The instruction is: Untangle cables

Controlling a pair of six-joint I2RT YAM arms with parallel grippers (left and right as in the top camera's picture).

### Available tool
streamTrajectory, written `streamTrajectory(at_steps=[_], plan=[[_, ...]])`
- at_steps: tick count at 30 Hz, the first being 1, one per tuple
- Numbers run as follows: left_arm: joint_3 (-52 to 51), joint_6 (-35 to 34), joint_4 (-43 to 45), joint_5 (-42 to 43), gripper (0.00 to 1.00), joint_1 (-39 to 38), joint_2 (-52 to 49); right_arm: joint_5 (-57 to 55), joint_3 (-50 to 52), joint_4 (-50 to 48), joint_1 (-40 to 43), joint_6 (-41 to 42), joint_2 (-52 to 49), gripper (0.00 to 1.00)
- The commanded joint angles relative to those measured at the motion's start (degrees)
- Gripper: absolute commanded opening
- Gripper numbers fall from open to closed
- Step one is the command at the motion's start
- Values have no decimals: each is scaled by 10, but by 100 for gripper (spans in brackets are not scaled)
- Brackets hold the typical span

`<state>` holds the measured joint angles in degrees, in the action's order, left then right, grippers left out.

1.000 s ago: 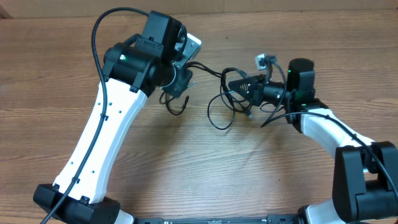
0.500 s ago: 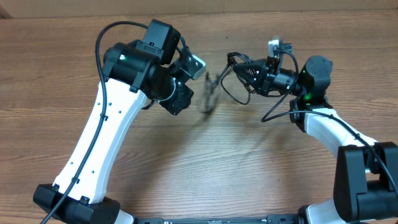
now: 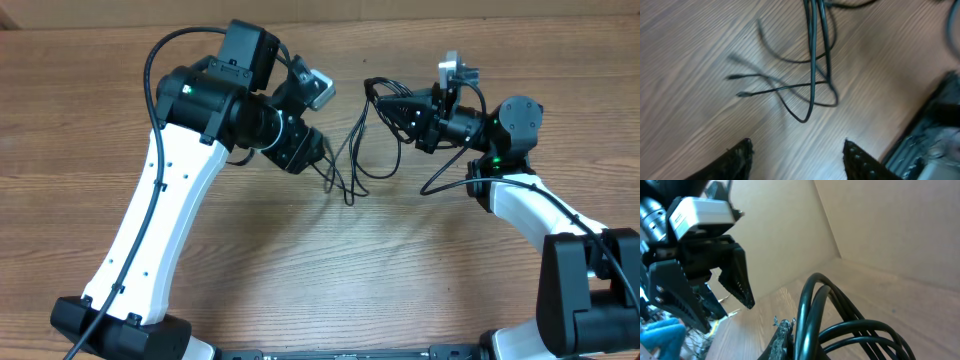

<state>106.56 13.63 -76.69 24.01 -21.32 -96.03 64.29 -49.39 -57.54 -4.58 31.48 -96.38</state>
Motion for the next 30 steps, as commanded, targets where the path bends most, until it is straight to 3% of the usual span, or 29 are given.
streamTrajectory(at_steps=[1,4,8,17,30], plan=[[12,-79,21,91,73,-1,5,-7,-5,-31,2,22,10,4],[12,-122,42,90,89,-1,5,-8,-5,-60,2,48,10,4],[12,-187,68,90,96,-1,4,-8,-5,-120,2,96,10,4],[12,-272,89,91,100,-2,1,-17,-5,-234,2,177,10,4],[12,-306,114,106,100,-39,-6,-19,-5,-242,2,183,10,4]])
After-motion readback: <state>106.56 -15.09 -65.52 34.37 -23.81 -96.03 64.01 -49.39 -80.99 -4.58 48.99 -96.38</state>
